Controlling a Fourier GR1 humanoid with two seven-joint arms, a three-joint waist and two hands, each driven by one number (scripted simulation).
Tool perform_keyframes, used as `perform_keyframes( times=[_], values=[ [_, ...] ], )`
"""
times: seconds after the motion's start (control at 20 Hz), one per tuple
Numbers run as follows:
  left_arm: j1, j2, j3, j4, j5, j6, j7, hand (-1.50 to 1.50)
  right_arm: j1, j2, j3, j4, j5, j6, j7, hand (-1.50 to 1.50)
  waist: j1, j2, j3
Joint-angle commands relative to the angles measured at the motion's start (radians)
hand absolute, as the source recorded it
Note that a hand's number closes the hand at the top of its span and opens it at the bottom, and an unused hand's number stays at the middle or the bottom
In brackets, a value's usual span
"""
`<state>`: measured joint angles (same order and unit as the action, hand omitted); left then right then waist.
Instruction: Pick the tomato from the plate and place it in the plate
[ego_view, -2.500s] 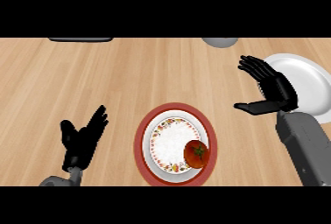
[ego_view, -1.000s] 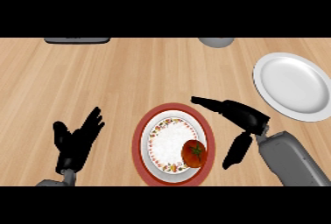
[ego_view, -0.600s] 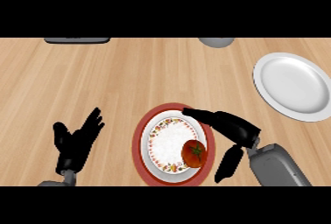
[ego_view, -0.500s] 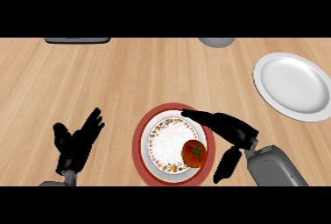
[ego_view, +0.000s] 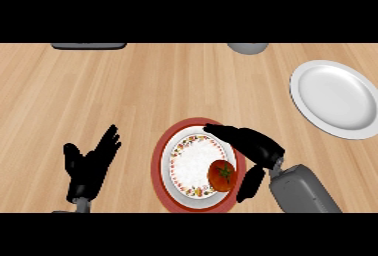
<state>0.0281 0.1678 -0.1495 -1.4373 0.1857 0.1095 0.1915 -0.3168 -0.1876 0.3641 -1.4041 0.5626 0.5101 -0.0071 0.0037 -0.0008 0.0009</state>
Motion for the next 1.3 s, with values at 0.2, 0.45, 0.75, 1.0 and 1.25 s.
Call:
perform_keyframes(
  times=[0.2, 0.45, 0.75, 1.0, 1.25],
  values=[
    [0.014, -0.022, 0.016, 0.033, -0.047, -0.041, -0.016, 0.00, 0.005, 0.032, -0.009, 0.061, 0.086, 0.040, -0.063, -1.50, -0.001, 0.001, -0.001],
    [-0.005, 0.017, 0.072, -0.007, -0.008, -0.058, 0.029, 0.00, 0.065, 0.028, 0.120, 0.093, 0.196, -0.031, -0.151, 1.50, 0.000, 0.001, -0.001],
    [0.008, -0.070, 0.036, 0.077, -0.077, -0.040, -0.077, 0.00, -0.003, 0.055, 0.050, 0.149, 0.270, -0.089, -0.217, 1.50, -0.002, 0.001, -0.001],
    [-0.039, -0.058, 0.063, 0.038, -0.074, -0.035, 0.012, 0.00, 0.076, 0.025, 0.031, 0.101, 0.321, -0.185, -0.251, 1.50, -0.005, 0.000, -0.001],
    [0.043, -0.019, 0.096, -0.012, -0.053, -0.027, 0.013, 0.00, 0.424, -0.226, 0.045, -0.193, 0.431, -0.351, -0.232, 1.50, -0.079, -0.023, -0.002]
  ],
)
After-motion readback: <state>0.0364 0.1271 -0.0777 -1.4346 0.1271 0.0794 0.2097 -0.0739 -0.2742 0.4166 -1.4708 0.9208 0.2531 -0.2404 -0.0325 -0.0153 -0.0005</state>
